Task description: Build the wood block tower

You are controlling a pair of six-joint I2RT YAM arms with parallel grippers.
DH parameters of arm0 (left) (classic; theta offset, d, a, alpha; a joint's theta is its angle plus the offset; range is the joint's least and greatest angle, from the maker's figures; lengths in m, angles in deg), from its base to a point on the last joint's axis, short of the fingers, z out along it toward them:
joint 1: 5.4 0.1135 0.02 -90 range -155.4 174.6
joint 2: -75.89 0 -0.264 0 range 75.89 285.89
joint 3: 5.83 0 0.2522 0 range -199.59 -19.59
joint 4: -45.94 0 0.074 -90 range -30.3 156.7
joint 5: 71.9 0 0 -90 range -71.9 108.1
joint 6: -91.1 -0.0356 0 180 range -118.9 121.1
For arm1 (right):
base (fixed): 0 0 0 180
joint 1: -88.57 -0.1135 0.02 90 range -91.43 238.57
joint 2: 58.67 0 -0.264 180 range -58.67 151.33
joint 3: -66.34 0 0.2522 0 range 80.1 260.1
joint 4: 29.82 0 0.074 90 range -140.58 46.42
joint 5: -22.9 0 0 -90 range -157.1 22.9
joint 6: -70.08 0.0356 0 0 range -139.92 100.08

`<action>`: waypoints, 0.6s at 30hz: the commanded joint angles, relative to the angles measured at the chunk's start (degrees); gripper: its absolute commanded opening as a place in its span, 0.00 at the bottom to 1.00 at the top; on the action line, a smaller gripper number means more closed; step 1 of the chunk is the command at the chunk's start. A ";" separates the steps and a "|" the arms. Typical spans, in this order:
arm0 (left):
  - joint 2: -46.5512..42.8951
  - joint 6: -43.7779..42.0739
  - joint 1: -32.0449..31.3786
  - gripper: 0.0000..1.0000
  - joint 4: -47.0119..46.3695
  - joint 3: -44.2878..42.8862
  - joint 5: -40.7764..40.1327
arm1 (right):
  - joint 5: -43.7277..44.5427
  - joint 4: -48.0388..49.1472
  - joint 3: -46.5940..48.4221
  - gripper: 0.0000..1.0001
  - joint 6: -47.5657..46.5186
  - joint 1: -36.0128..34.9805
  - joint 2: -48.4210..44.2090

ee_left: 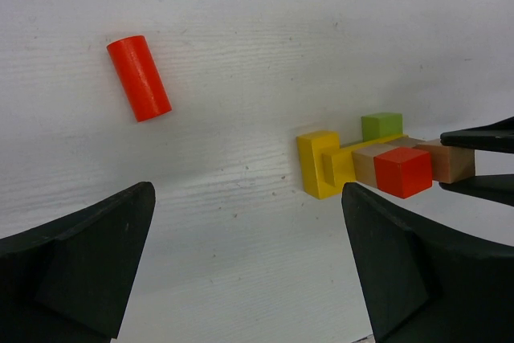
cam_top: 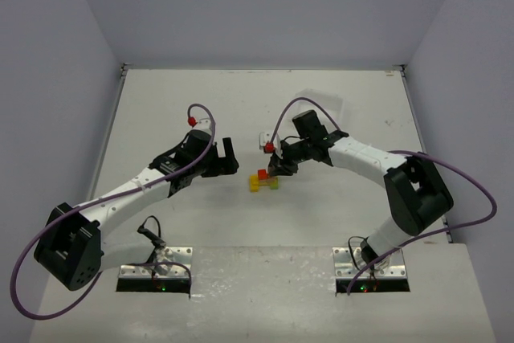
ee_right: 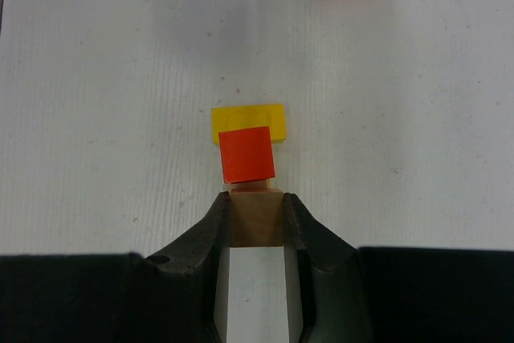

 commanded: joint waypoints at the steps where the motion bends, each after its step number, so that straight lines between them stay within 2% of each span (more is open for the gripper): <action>1: -0.12 -0.79 0.69 1.00 -2.04 -2.33 0.42 | -1.15 1.43 2.71 0.19 0.50 -0.51 0.50; 18: 0.06 -0.98 0.66 1.00 -1.24 -2.64 -0.01 | -0.08 1.93 2.63 0.20 0.46 -1.57 1.34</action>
